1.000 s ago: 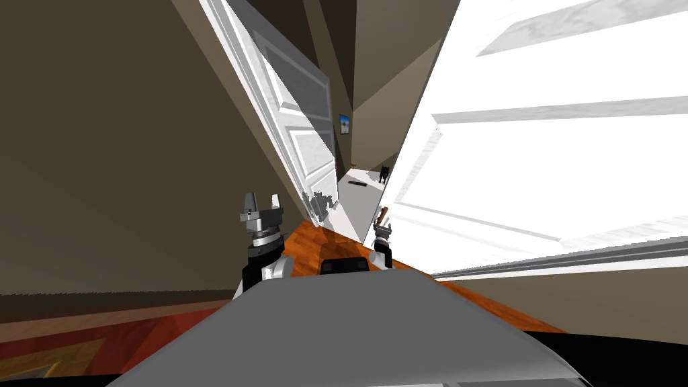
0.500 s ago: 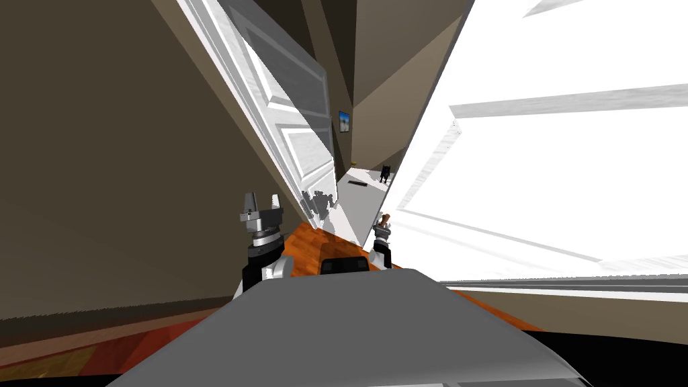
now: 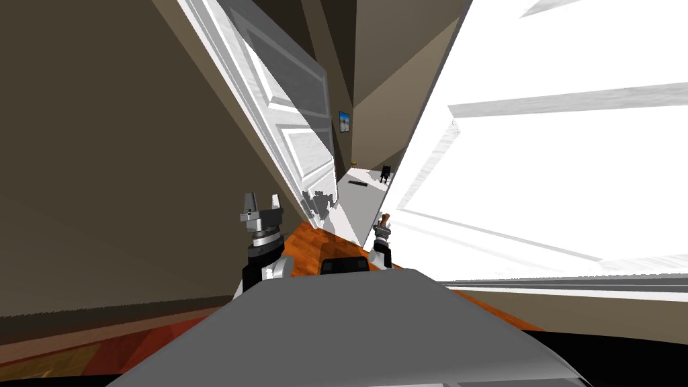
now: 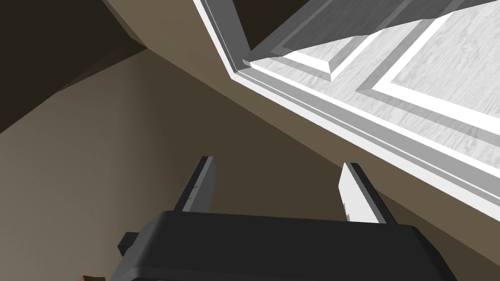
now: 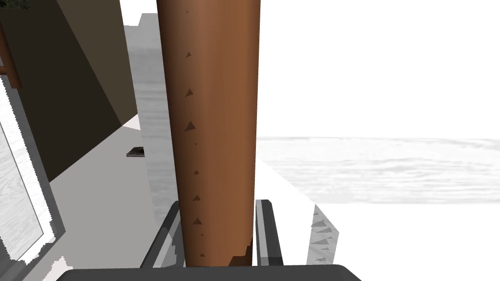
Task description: Push the door open
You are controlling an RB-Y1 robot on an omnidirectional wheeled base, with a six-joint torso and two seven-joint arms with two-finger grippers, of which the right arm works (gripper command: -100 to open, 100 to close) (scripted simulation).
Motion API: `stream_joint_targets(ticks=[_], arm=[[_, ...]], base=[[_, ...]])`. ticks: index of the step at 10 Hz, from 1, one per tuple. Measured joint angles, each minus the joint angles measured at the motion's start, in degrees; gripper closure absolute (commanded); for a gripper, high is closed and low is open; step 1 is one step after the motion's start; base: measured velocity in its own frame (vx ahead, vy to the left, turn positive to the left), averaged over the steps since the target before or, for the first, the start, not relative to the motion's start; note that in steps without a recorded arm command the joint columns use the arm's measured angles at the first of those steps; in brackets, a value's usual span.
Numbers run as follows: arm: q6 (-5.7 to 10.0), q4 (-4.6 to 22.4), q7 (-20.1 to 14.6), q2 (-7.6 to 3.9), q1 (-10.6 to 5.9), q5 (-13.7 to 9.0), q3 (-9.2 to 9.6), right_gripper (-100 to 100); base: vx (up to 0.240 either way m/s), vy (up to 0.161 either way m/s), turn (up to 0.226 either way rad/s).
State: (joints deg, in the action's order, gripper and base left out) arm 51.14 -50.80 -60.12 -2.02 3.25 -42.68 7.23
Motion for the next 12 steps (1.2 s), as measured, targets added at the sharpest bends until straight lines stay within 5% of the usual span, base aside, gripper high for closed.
stream_joint_targets(ticks=[2,9,12], arm=[[-0.95,-0.79,0.53,-0.27,1.03,-0.58,-0.46,100],[0.24,1.25,0.78,-1.89,-1.02,-2.78,-3.83,100],[-0.03,0.02,1.47,-2.23,-0.14,-4.06,-5.57,100]], base=[[0.177,-0.026,-0.040],[0.200,-0.025,-0.050],[0.199,-0.022,-0.058]])
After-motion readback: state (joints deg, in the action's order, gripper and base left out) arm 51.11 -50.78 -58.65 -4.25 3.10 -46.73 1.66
